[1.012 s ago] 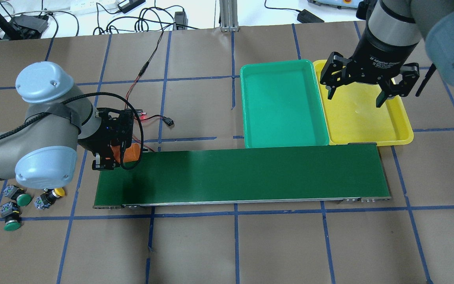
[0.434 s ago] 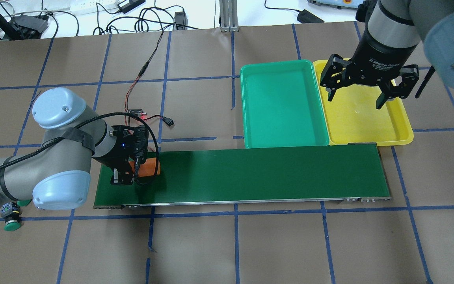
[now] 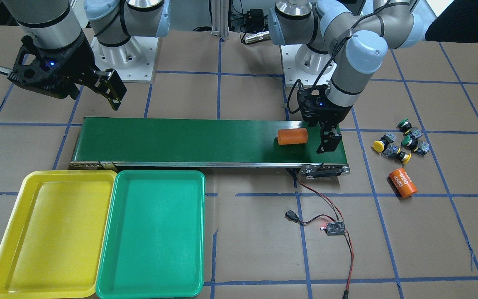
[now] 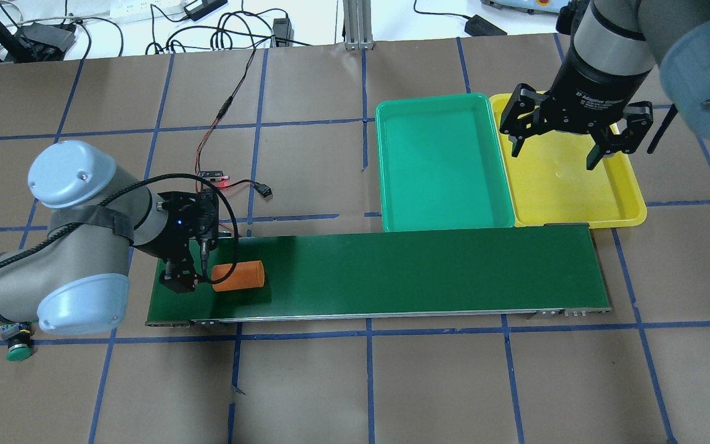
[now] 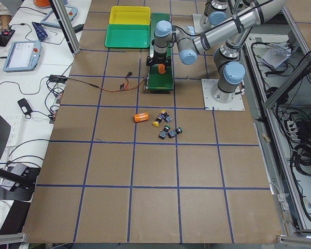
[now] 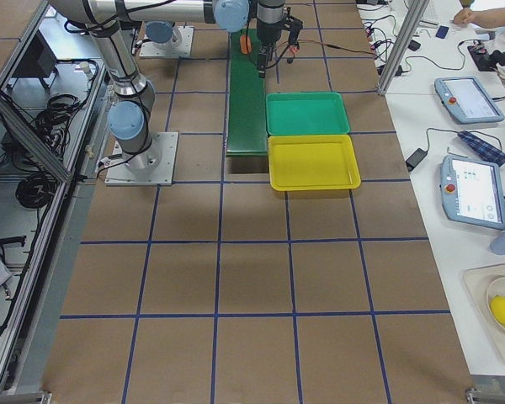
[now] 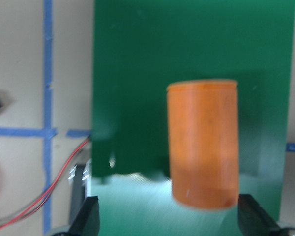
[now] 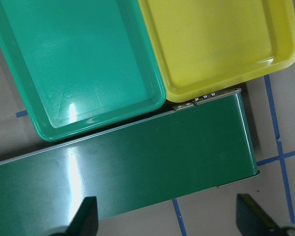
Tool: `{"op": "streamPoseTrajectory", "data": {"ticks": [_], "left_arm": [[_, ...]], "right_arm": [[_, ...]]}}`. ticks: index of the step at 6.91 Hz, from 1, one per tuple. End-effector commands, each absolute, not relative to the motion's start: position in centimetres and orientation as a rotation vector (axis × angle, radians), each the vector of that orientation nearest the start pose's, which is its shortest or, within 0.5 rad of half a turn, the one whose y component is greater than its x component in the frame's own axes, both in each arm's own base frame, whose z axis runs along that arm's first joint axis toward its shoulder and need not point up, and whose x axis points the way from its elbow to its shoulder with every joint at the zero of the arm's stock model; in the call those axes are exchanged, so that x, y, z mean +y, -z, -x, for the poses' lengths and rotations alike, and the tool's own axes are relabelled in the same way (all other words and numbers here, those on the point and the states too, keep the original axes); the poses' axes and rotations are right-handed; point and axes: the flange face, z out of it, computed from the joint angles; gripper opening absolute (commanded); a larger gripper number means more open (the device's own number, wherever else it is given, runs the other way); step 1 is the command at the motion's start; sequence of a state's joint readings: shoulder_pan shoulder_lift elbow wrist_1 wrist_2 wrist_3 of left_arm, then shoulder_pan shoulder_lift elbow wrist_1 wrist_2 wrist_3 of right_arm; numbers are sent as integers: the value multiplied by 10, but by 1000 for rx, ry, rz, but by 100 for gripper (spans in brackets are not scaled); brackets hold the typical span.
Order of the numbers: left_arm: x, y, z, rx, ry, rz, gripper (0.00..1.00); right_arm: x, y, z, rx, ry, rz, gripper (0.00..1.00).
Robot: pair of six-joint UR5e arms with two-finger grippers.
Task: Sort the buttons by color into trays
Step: 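Return the left gripper and grasp the second orange cylinder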
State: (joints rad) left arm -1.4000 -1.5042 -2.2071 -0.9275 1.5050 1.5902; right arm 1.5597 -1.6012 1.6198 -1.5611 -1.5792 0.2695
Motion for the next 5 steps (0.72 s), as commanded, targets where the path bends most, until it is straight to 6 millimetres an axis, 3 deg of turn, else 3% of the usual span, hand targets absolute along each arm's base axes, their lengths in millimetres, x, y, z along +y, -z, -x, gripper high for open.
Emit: {"op": "streamPoseTrajectory", "data": {"ticks": [1,2,3,5], "left_arm": [[-438,-300,-32,2594,171,-1673,100],[-435,-303,-76,2685,192,-1503,100],[-432,-289,-115,2824,170,-1289,100],[-441,-264,-169,3065,315,-842,100]], "right_arm": [[-479,-477,-126,3123,-41,-443,100],[-480,-476,-122,3128,-45,-449,100],[-478,-478,-123,3124,-41,-458,100],[-479,-476,-123,3126,-48,-458,100]]}}
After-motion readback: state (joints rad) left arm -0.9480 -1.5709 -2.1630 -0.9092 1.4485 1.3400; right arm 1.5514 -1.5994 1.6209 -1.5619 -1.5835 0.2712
